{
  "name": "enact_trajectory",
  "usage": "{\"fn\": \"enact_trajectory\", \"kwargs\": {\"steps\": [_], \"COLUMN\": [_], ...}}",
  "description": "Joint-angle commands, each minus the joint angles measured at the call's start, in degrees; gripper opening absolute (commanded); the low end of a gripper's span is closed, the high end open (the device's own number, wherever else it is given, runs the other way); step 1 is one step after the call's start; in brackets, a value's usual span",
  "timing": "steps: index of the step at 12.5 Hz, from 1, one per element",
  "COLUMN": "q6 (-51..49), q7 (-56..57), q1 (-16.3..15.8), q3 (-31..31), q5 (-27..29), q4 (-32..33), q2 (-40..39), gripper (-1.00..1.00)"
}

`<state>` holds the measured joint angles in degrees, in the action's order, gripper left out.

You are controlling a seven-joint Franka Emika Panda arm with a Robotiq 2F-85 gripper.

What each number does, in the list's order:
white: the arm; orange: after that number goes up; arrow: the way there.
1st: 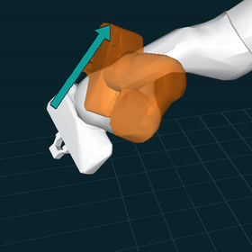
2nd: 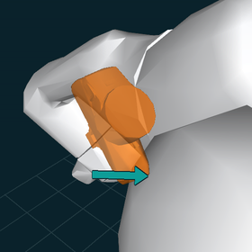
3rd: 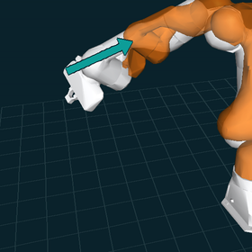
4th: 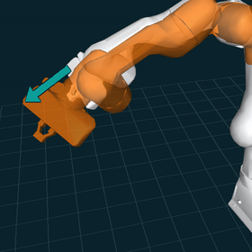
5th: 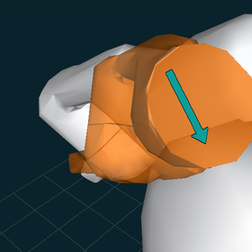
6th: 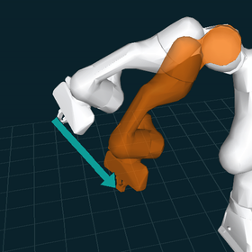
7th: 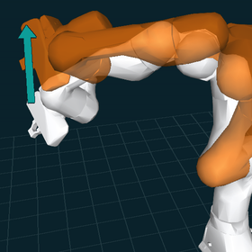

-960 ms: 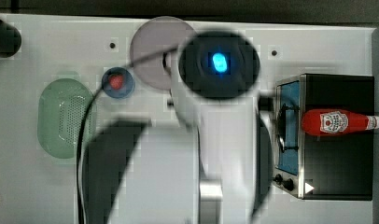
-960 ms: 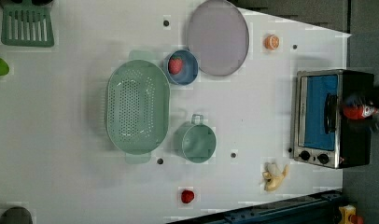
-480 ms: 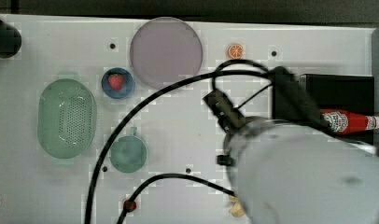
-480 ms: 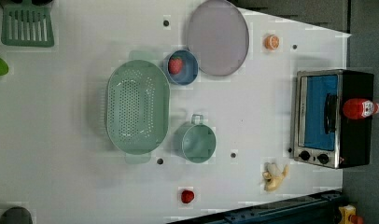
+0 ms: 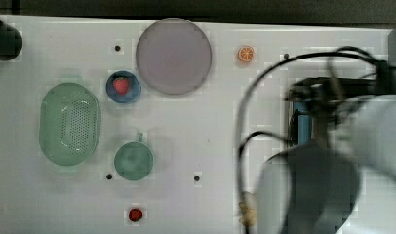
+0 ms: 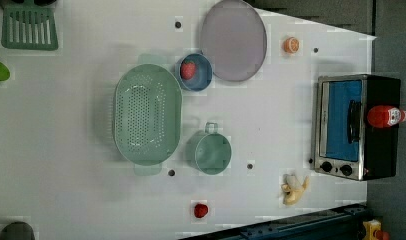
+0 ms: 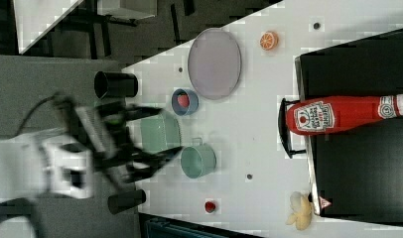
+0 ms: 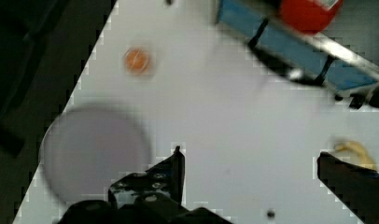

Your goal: Pick Ketchup from oven and place it on table.

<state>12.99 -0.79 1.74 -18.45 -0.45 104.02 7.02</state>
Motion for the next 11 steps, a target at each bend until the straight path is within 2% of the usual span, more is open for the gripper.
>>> {"fn": "enact_trajectory", "kwargs": {"steps": [1, 6, 11], "q6": [5.18, 9.69, 10.76], "q7": [-1.26, -1.26, -1.26], "q1": [3.25, 3.63, 5.63], "q3": [-6.11, -11.90, -13.80], "q5": [-0.02, 1.43, 11.16], "q4": [1.27, -2.22, -6.06], "q2": [-1.87, -12.83, -23.55], "gripper": [1.00, 1.00, 1.00]}}
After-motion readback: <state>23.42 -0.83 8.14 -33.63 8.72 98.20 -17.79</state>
